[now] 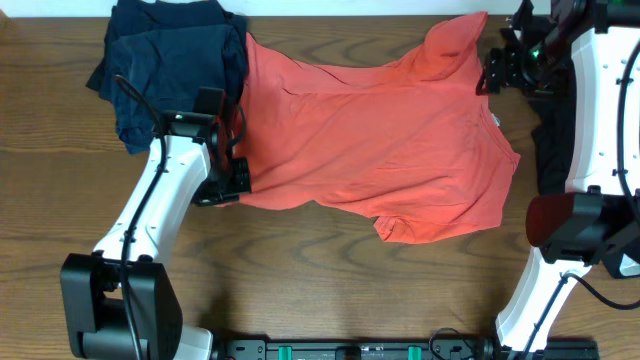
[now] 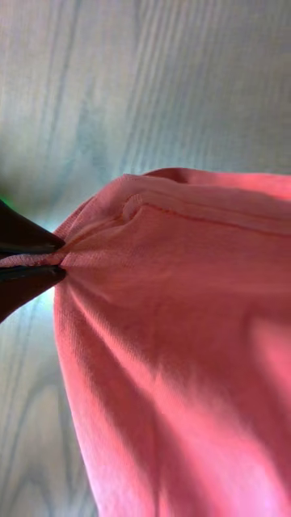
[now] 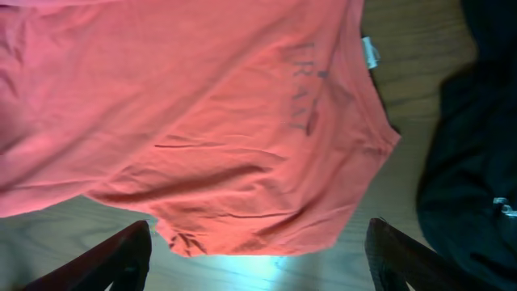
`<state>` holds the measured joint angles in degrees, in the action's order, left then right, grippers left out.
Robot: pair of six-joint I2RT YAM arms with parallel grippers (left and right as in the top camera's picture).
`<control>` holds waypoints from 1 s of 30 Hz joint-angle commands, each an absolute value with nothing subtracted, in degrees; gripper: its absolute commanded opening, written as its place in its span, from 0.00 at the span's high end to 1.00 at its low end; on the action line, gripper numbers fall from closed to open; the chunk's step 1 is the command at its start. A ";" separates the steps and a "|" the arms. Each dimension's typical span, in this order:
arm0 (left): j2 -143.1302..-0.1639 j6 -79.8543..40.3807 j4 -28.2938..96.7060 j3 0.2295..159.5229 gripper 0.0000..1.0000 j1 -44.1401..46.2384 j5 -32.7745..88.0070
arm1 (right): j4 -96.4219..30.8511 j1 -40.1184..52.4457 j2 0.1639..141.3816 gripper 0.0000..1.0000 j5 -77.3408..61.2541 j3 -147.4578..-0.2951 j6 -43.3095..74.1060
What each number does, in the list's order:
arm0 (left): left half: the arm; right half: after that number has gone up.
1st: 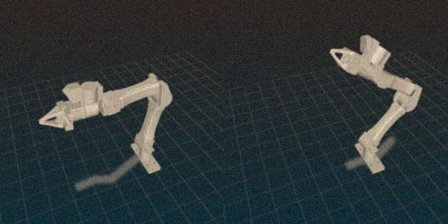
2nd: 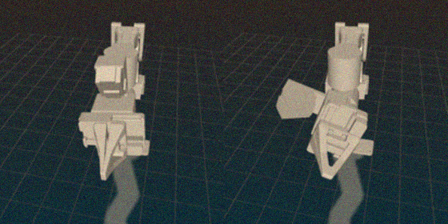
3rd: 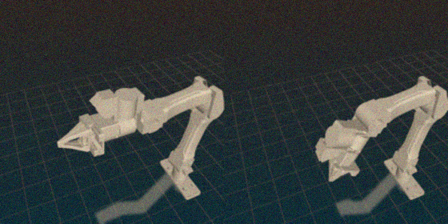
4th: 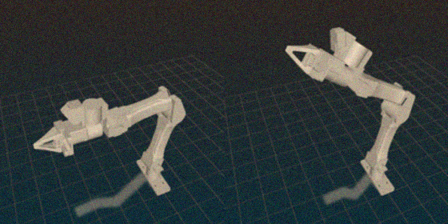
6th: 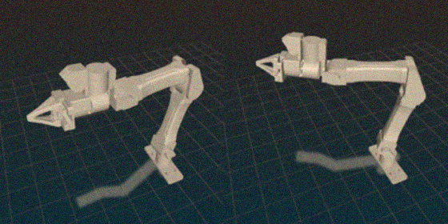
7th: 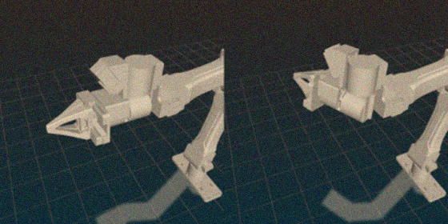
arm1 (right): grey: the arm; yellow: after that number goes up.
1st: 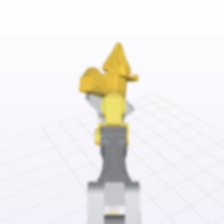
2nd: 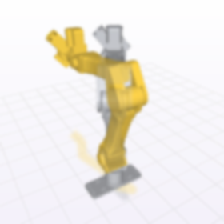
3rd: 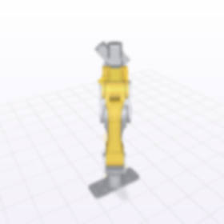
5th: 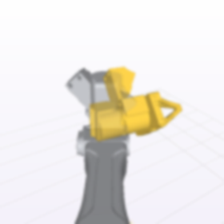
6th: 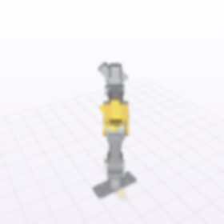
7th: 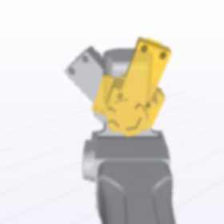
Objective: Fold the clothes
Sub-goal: 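Grasp the shirt's left hem with the left gripper and smooth it, then reach the right gripper to the shirt's lower-right hem and grasp it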
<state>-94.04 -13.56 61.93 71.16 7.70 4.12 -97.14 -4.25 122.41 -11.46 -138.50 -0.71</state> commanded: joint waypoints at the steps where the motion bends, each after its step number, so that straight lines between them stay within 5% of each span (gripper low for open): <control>1: -93.56 -14.74 61.21 71.92 0.93 7.40 3.60 | -97.34 -3.92 119.92 0.16 -13.80 -137.08 -1.34; 13: -93.56 -20.32 56.66 71.92 0.93 7.40 -5.69 | -97.34 -4.05 104.68 0.15 -4.32 -131.85 3.88; 30: -93.56 -23.70 40.36 71.92 0.92 7.40 -5.65 | -92.27 -0.89 89.80 0.14 -9.04 -95.72 9.10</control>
